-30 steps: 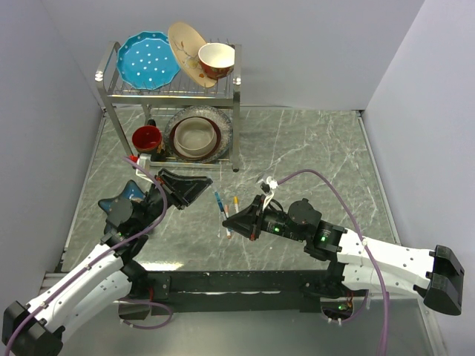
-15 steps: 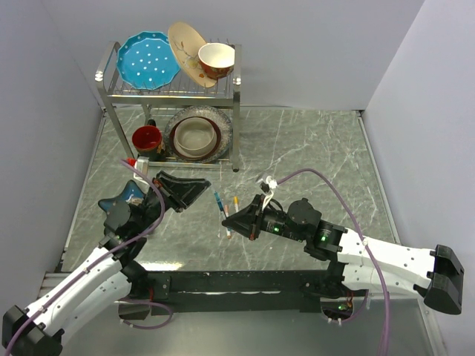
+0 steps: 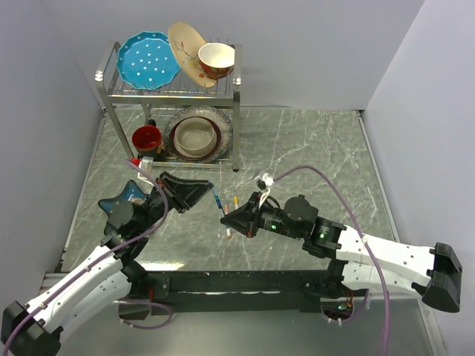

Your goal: Insert the pens into the pen caps

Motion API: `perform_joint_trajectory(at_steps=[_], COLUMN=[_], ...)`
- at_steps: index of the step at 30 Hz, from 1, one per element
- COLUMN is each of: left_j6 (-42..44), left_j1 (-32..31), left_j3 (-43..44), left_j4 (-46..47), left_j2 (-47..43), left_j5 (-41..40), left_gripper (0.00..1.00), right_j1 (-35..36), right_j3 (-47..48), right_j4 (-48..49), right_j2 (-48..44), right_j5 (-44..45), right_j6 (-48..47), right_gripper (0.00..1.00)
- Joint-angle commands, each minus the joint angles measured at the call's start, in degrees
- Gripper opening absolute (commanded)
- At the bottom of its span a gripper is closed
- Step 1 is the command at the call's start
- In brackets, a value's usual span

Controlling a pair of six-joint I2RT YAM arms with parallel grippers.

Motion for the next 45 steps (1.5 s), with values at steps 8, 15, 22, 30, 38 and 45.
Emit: perform_joint_trajectory(at_steps=[8, 15, 22, 30, 38, 45], left_j6=[4.9, 7.7, 9.1, 9.2, -2.8, -3.7], left_j1=[-1.3, -1.3, -1.3, -1.4, -9.5, -11.5], left_j3=[5.0, 8.6, 11.2, 12.1, 0.0, -4.3], left_j4=[-4.1, -3.3, -1.7, -1.5, 9.2, 7.1], left_j2=[-1.8, 0.6, 3.2, 6.5, 6.8, 7.3], left_j5=[1.6, 3.6, 5.1, 8.9, 5.8, 3.4], left_gripper=[0.62, 0.72, 0.73, 0.39, 0.01, 0.01], right_j1=[0.2, 0.3, 0.5, 0.6, 0.2, -2.1], right_j3=[1.2, -0.9, -0.9, -0.7, 3.5, 9.5], right_j4=[4.2, 4.0, 3.0, 2.9, 7.6, 10.4], right_j2=[-3.8, -6.0, -5.9, -5.4, -5.3, -3.8], right_j5=[-0.2, -1.0, -2.0, -1.5, 6.7, 13.0], right_j6=[-1.1, -0.3, -0.3, -0.6, -4.5, -7.6], right_gripper=[0.0, 0.0, 0.0, 0.0, 0.0, 0.0])
